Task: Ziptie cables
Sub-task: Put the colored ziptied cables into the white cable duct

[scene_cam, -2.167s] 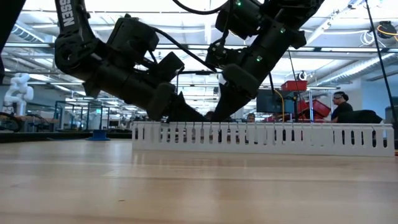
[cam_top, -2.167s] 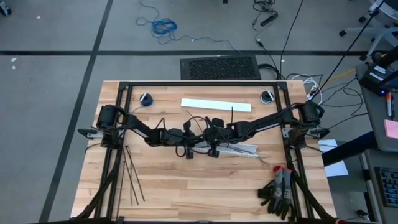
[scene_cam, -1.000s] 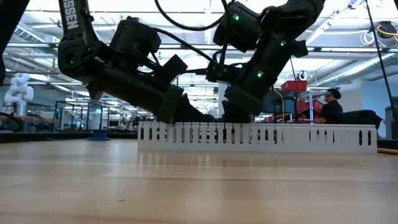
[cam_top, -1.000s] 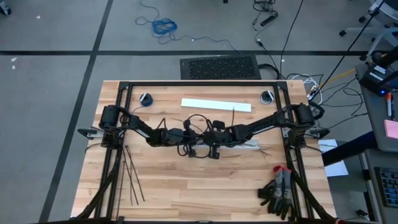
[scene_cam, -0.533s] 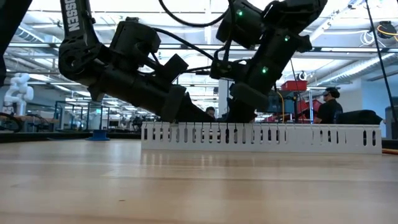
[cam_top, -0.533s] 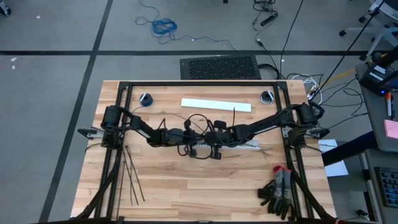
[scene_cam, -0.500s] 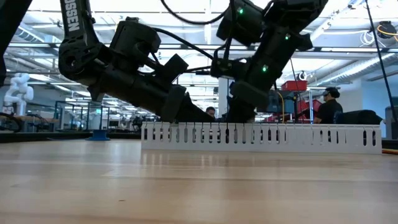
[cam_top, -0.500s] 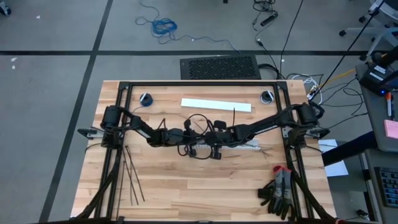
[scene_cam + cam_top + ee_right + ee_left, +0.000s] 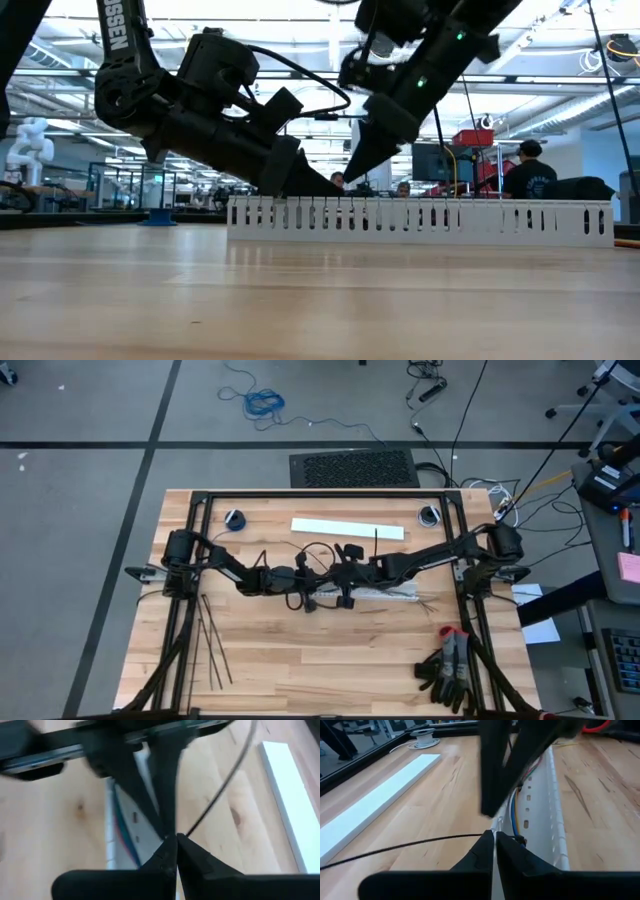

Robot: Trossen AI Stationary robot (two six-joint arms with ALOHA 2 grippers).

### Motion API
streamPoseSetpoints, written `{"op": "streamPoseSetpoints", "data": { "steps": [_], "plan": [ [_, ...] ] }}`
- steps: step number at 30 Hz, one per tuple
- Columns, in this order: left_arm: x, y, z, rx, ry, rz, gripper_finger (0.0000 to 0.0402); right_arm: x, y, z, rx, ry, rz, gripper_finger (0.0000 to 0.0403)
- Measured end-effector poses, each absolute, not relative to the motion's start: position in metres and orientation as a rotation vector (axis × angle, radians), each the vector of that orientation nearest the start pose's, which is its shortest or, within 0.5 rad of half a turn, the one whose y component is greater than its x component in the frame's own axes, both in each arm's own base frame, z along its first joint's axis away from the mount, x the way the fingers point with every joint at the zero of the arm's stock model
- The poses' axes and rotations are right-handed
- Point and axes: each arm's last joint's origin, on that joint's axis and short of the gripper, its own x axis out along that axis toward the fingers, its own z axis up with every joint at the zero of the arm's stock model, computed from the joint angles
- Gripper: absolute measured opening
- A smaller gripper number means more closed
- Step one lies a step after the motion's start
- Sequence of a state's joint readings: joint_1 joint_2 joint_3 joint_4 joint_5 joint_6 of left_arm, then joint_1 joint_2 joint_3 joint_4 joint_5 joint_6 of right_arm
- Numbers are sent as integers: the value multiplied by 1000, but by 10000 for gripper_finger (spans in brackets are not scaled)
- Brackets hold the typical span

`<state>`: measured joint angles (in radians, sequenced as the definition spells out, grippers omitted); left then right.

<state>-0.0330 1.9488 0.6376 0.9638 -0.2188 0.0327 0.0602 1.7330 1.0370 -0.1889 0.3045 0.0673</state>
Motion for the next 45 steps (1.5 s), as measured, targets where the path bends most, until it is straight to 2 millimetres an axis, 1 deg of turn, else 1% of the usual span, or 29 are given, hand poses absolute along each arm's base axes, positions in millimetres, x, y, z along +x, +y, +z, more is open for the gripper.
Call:
{"op": "streamPoseSetpoints", "data": {
  "steps": [3, 10, 15, 20, 26, 31, 35, 40, 45],
  "plan": [
    [329, -5, 95, 75, 349, 178, 20, 352, 6, 171, -86, 882, -256, 0],
    [328, -5, 95, 75, 352, 178, 20, 358, 1, 156, -76, 903, -259, 0],
    [328, -5, 95, 75, 352, 178, 20, 360, -1, 151, -73, 913, -262, 0],
    [328, -5, 95, 75, 352, 178, 20, 356, 2, 157, -81, 916, -261, 0],
    [328, -5, 95, 75, 352, 178, 20, 348, 11, 177, -101, 890, -269, 0],
    [328, -5, 95, 75, 352, 179, 20, 346, 22, 179, -101, 883, -250, 0],
    [328, -5, 95, 75, 352, 180, 20, 347, 25, 174, -88, 899, -250, 0],
    [328, -4, 94, 76, 353, 182, 20, 350, 23, 165, -86, 914, -257, 0],
    [328, -4, 94, 77, 355, 186, 20, 354, 18, 147, -80, 966, -270, 0]
  ]
}}
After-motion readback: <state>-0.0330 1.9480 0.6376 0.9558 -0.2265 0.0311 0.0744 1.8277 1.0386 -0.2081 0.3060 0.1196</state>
